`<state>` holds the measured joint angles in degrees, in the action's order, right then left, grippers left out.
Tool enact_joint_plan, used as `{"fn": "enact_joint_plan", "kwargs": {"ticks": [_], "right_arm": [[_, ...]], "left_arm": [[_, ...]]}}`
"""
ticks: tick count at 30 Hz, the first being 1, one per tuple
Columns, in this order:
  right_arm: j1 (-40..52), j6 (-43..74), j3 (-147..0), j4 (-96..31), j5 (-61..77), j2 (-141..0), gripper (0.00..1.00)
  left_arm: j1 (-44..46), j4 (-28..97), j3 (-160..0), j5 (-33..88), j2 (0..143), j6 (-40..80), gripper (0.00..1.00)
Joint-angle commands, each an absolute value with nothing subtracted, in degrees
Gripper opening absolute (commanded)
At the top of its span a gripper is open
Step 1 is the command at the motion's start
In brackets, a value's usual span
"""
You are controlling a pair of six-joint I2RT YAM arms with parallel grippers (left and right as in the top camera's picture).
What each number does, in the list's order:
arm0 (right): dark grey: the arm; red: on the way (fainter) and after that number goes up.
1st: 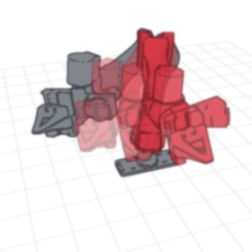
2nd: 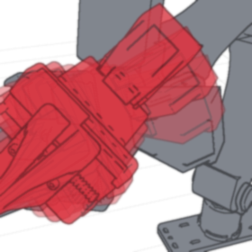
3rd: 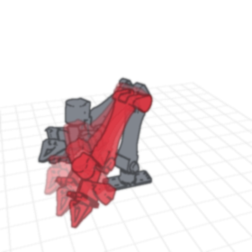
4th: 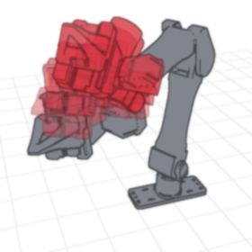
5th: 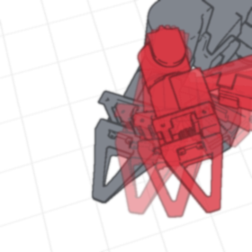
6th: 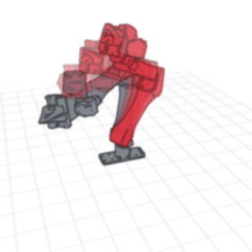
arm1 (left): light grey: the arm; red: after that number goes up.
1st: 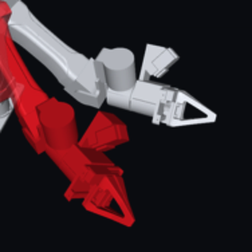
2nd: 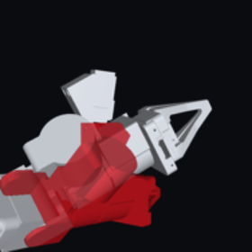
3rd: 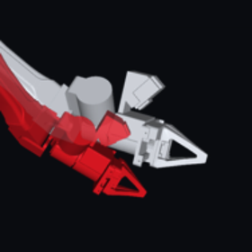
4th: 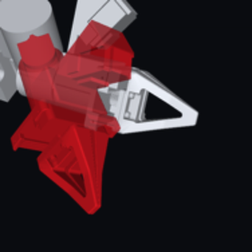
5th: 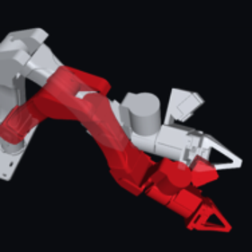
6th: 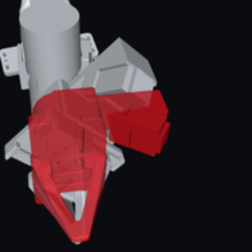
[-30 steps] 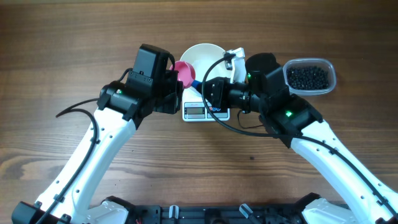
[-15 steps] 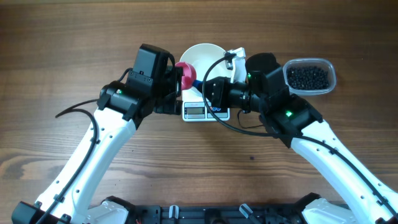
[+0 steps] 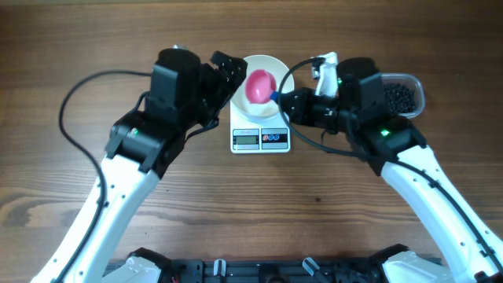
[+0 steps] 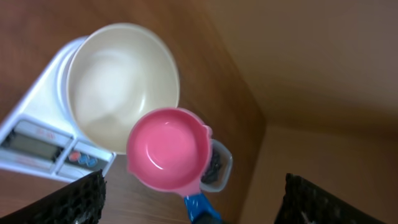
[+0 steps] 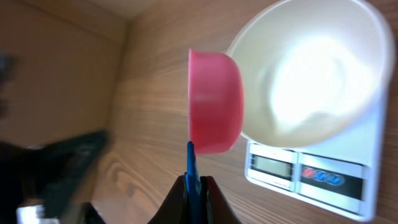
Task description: Scoop item into bowl and weigh 150g on scale
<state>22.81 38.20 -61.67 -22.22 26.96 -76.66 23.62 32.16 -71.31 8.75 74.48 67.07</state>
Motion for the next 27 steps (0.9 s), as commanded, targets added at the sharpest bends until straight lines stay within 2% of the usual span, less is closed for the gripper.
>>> {"fn": "enact_joint_plan", "kwargs": {"ticks": [1,8,10,14,16,27], "right_arm": [[19.14,32.53,-62.92,-25.04,27.22,-74.22,0.04],[12.10,28.45,-62.92,-30.20,26.96,-66.78,0.04],[8.84,27.16,-62.92,-32.69,26.98,-64.77,0.04],[2.48,23.94,-62.92,-37.17,26.98,-62.72,0.04],[0.19,23.35,-62.92,-39.00,26.98,-62.72,0.04],[-3.40,21.39,-62.92,-42.85,26.30,-62.78,0.04]], "left_arm": [[23.73,31.90,-71.59,7.77,70.85,49.25,0.96],[23.81,36.34,-71.57,8.03,70.32,45.12,0.94],[24.05,38.92,-71.57,8.12,70.85,42.63,0.78],[27.16,43.24,-71.09,8.01,73.97,37.76,0.24],[28.95,45.17,-71.02,7.60,76.12,37.67,0.04],[38.44,41.15,-66.74,-3.40,88.97,37.65,0.04]]}}
